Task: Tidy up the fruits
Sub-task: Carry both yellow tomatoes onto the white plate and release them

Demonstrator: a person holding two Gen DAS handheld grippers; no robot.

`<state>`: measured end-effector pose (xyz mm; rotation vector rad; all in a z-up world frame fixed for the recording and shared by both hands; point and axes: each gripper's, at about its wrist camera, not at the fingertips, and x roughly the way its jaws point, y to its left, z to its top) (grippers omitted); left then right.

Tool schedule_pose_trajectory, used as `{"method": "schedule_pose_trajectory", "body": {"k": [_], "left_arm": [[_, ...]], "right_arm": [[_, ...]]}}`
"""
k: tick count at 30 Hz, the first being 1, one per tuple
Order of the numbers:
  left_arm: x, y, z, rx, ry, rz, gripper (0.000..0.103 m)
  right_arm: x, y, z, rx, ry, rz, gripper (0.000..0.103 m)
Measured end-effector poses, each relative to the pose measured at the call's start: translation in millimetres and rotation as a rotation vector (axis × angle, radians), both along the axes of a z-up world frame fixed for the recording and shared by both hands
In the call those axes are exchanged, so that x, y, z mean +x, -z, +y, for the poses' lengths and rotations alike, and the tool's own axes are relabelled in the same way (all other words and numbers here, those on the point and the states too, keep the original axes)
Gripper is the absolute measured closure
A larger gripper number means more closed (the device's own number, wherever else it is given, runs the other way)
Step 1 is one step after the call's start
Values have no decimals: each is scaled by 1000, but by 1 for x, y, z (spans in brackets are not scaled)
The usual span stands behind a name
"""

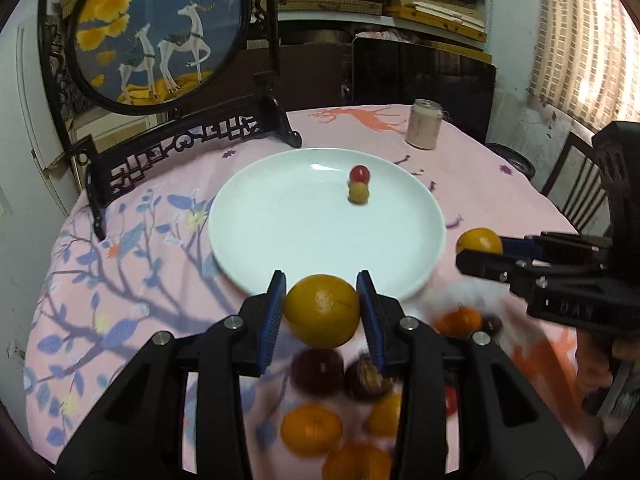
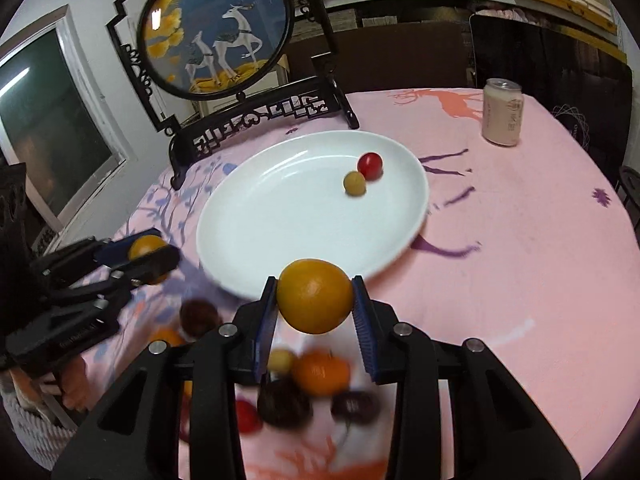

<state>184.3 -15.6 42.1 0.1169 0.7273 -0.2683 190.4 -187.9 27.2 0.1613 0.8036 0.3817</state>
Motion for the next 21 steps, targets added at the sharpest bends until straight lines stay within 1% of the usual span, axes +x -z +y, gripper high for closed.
{"method": "schedule_pose_trajectory", "body": {"k": [2,4,5,6,7,8,9,10,13,15,16,17,19,21], "left_arm": [[20,9,-3,-6,-16,28,66],[36,20,-5,-16,-20,59,65],[41,26,-5,-23,-24,64,64],[42,29,-3,-23,-25,62,62],[43,31,-2,-21,-21,61,53],[42,32,0,-20,-18,57,47],[41,32,1,-15,-21,48,45],[39,32,2,-10,-25,41,41],[33,31,4,-13,-27,20,35],[27,30,6,-3,-30,1,35],[23,30,6,3,-32,-10,32],[19,29,8,7,-39,-23,23],[8,27,11,12,-60,-57,15],[-3,26,16,16,-74,-76,14]], "right_arm": [[18,4,6,4,4,7,66],[35,12,10,-19,39,2,66],[40,16,11,-31,49,2,63],[42,19,11,-39,48,6,59],[42,22,9,-47,43,5,59],[41,23,6,-50,42,-6,58],[40,22,2,-52,54,-22,52],[38,21,-1,-45,61,-33,50],[32,19,-4,-29,56,-40,50],[25,19,-4,-23,45,-33,50],[21,18,-3,-22,43,-34,50],[17,19,-3,-23,43,-36,50],[6,18,-3,-33,46,-43,49],[-5,19,-4,-39,48,-52,43]]}}
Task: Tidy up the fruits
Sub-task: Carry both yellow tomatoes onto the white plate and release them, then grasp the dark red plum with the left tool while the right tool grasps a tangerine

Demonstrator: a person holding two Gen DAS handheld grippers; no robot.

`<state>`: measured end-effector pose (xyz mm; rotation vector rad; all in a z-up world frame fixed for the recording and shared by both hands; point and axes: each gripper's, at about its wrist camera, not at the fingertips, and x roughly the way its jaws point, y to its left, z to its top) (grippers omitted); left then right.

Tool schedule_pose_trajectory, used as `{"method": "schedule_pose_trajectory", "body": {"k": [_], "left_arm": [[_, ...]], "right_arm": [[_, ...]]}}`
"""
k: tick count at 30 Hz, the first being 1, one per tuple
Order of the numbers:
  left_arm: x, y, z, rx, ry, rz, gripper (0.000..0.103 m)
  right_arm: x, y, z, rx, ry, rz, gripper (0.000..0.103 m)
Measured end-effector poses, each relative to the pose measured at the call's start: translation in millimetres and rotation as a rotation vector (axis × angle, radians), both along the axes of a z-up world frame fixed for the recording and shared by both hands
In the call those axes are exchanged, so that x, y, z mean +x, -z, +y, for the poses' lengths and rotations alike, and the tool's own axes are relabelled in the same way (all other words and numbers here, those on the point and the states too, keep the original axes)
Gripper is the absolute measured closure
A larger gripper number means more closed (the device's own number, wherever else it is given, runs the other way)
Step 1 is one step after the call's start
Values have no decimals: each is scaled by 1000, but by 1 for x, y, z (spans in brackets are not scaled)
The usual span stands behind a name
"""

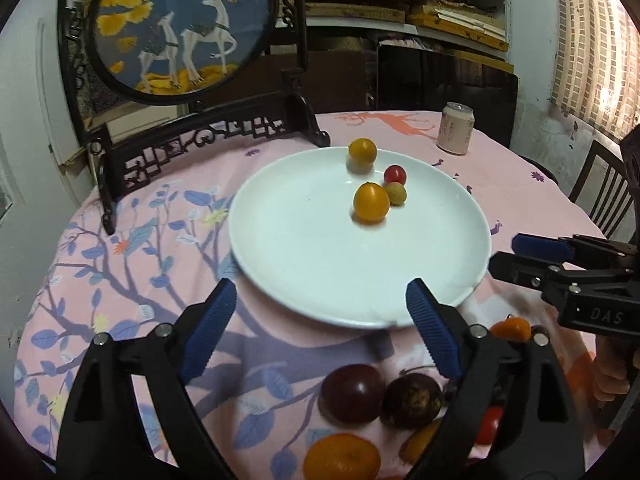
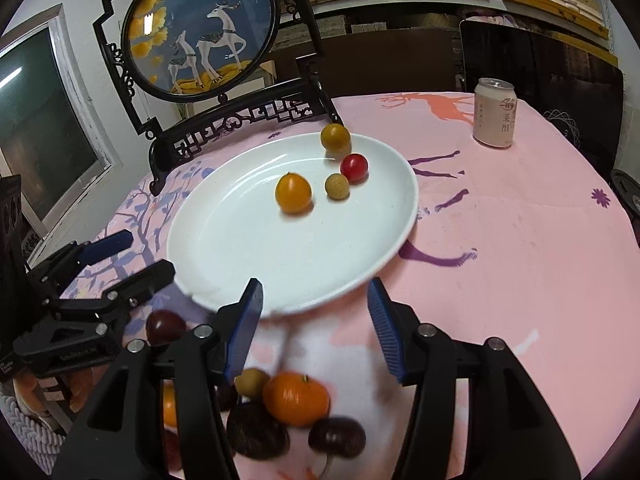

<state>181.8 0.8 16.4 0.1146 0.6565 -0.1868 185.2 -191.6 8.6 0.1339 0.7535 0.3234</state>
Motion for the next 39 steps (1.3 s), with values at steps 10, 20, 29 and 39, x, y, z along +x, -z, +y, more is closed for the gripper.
{"method": "schedule_pose_trajectory", "body": {"k": [10,20,29,39], "left_arm": [[-34,16,23,-9,-64,51,9],[-37,29,9,34,-4,86,6],[-17,36,15,-10,-14,150,7],[-15,37,5,-88,105,176,59]], "right_arm": [[-33,10,-24,52,63,35,38],[-40,10,-29,66,77,43,38],[-40,10,-28,60,70,46,38],[-32,20,-21,71,35,96,38]]}}
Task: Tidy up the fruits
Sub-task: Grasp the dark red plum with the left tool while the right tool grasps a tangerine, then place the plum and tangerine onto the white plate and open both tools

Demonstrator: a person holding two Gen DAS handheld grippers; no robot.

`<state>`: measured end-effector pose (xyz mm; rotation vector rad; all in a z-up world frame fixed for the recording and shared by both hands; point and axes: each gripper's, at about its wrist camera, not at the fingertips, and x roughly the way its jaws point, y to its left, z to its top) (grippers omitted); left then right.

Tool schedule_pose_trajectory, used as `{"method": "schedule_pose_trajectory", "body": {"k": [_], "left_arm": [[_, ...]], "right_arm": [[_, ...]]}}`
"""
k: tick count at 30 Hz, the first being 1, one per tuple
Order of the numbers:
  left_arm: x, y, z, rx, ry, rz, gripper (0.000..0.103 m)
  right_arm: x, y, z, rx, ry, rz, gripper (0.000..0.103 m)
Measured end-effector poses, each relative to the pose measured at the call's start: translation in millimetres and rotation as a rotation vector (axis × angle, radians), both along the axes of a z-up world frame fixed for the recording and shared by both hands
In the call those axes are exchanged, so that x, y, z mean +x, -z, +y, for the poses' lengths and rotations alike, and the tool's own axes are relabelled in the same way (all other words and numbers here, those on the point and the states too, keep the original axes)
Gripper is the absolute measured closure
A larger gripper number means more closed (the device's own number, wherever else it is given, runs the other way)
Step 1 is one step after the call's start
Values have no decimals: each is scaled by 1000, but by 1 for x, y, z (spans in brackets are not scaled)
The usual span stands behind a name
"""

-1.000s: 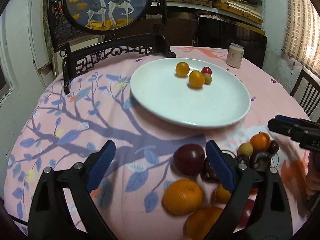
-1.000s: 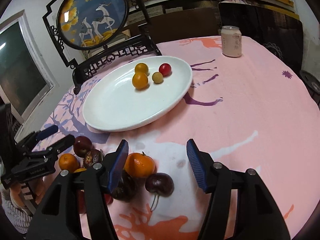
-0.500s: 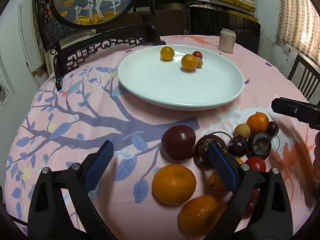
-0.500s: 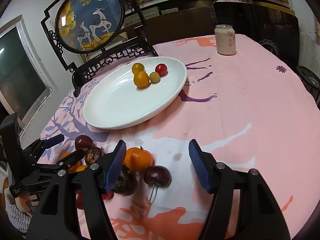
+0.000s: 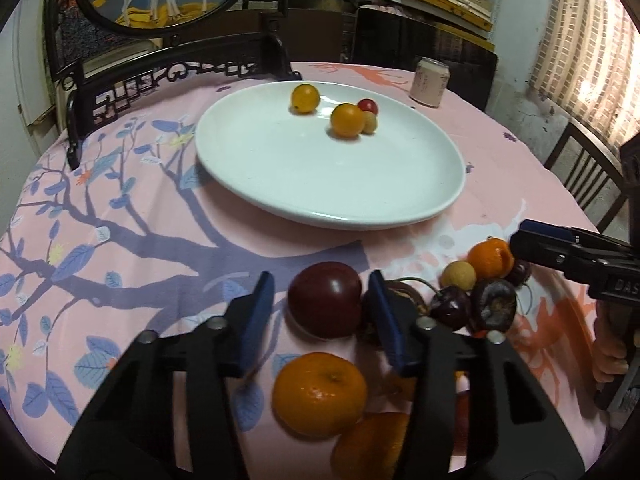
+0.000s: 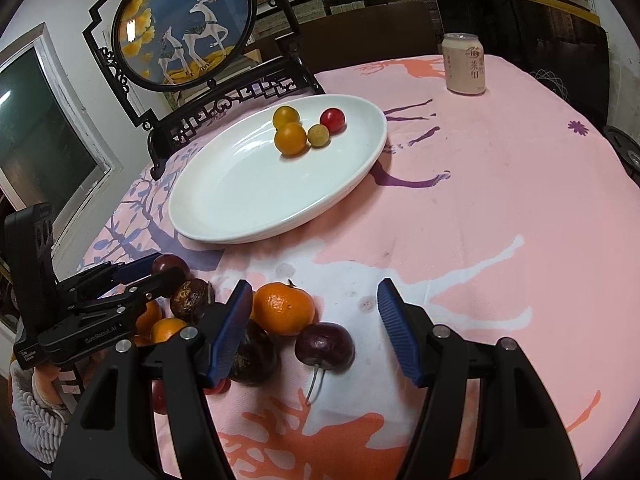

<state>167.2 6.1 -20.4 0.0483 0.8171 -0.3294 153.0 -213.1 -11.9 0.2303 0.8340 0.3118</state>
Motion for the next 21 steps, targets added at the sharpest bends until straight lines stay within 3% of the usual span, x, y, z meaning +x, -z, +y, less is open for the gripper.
{"method": "schedule_pose_trajectory", "body": {"k": [7,12,14,21], "left_arm": [[-3,0,-6,31,10,-14,62],[0,1,-2,23,-2,-8,55],[1,1,0,-6,16,9,63],[-5,-2,0,-9,26,-9,66]], "right_arm": [[6,8,16,-34,-66,24,43],[9,11,23,-35,-114,18,59],[7,12,23,-22,-129,22,66],[3,8,16,19,-114,17,67]]}}
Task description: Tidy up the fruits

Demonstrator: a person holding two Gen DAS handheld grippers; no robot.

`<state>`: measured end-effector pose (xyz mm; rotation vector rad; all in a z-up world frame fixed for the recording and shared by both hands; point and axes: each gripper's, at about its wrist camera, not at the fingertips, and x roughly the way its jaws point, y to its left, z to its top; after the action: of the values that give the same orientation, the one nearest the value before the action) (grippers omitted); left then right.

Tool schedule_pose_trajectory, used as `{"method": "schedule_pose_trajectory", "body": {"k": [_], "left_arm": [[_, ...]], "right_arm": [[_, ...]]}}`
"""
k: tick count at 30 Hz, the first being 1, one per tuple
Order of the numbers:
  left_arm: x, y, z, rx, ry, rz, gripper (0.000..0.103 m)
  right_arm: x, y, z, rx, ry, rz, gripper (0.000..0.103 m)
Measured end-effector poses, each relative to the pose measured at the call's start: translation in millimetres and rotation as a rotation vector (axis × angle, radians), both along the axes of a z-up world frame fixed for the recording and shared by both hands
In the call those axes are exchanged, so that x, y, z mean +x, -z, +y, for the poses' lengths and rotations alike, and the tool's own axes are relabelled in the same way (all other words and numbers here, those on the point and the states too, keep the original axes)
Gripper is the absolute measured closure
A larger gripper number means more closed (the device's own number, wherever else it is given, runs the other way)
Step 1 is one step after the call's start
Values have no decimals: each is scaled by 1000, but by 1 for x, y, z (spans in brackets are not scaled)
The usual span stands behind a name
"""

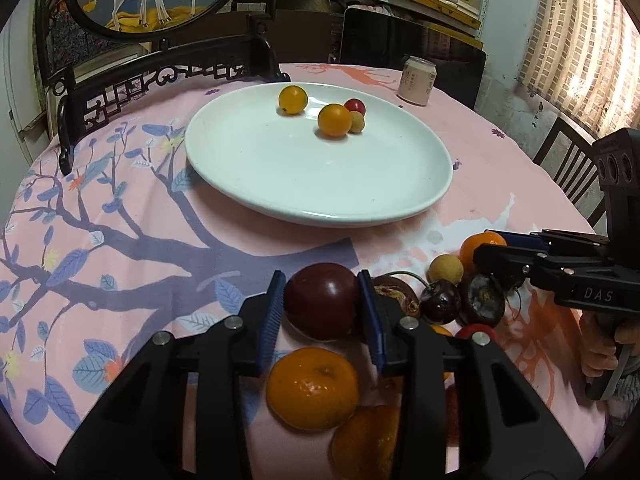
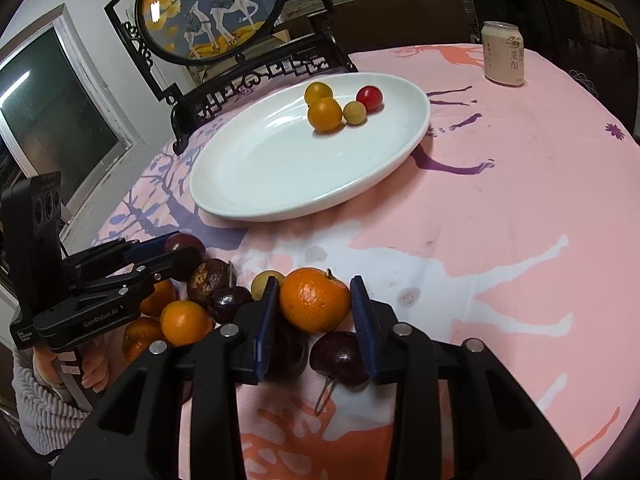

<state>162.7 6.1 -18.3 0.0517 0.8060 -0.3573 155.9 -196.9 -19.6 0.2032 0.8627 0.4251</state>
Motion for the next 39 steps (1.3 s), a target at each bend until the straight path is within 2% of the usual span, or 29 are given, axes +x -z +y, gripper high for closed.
{"method": "schedule_pose_trajectory", "body": {"k": [7,10,13,15,16,19,21,22,28,31,34,37,39], "left_arm": [[-8,-33,1,-16,-30,-110,66],[12,-50,-2,-24,-45,-126,66],[42,-51,-7,-25,-83,-103,64],[54,-43,-6,-40,-129,-90,58],[55,-40,-4,-47,-141,-88,48],[54,-36,3,-20,-150,-96,45],[52,-37,11,-38,-159,-89,42],[50,-37,13,-46,-159,-88,38],[24,-33,14,2,-146,-119,36],[6,-27,16,27,-137,-102,36],[-16,-23,22,32,-138,-96,35],[-35,-21,27,30,-145,-107,16],[-46,-20,30,25,-146,-106,15]], "right_arm": [[-5,-28,-17,90,63,-96,67],[13,-44,-10,87,70,-124,67],[44,-49,6,62,76,-119,65],[59,-42,14,46,86,-106,62],[61,-39,15,38,99,-114,59],[56,-37,10,16,91,-153,52],[53,-36,2,24,106,-158,51],[51,-35,0,30,105,-150,51],[25,-29,-5,11,103,-133,51],[6,-27,-9,-3,111,-135,44],[-8,-24,-18,12,130,-128,43],[-17,-23,-28,37,160,-121,43],[-22,-23,-34,58,173,-117,42]]}}
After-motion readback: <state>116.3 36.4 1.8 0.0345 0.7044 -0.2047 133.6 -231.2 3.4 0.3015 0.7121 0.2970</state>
